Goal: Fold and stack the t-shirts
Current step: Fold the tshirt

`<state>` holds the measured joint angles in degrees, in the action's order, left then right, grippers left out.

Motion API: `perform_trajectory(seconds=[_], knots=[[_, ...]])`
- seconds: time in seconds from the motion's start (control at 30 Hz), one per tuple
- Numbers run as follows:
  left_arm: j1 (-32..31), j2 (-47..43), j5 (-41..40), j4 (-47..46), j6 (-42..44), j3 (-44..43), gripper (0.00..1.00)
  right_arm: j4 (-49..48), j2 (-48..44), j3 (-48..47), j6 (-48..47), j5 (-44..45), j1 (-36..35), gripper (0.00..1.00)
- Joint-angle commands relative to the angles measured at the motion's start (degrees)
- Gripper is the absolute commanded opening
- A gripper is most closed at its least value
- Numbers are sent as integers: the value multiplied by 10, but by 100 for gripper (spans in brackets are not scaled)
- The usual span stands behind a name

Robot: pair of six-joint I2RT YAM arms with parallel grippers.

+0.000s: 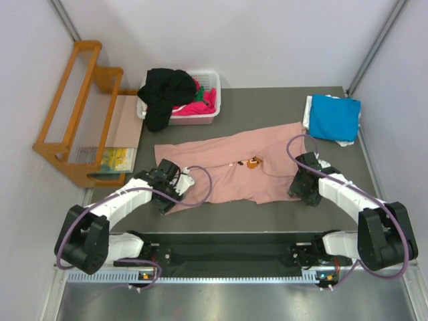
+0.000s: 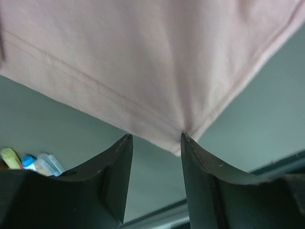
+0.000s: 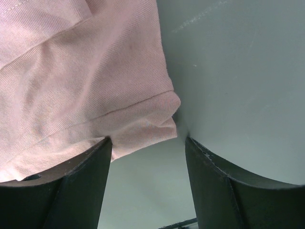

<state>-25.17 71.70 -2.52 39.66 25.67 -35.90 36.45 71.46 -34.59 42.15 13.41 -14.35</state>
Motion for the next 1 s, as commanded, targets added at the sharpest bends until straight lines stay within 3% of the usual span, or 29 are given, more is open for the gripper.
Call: perform_trajectory(seconds=[0.0, 0.57, 0.77, 0.97], knots=[[-1, -24, 21, 63, 5, -28, 50, -10, 11, -7, 3, -6, 8, 64], [0, 22, 51, 103, 2, -94, 42, -8, 8, -7, 5, -6, 8, 64], [0, 12, 31, 68, 17, -64, 51, -9, 9, -7, 6, -8, 7, 66], [1, 56, 23, 51, 23, -28, 57, -8, 10, -7, 7, -7, 8, 65]])
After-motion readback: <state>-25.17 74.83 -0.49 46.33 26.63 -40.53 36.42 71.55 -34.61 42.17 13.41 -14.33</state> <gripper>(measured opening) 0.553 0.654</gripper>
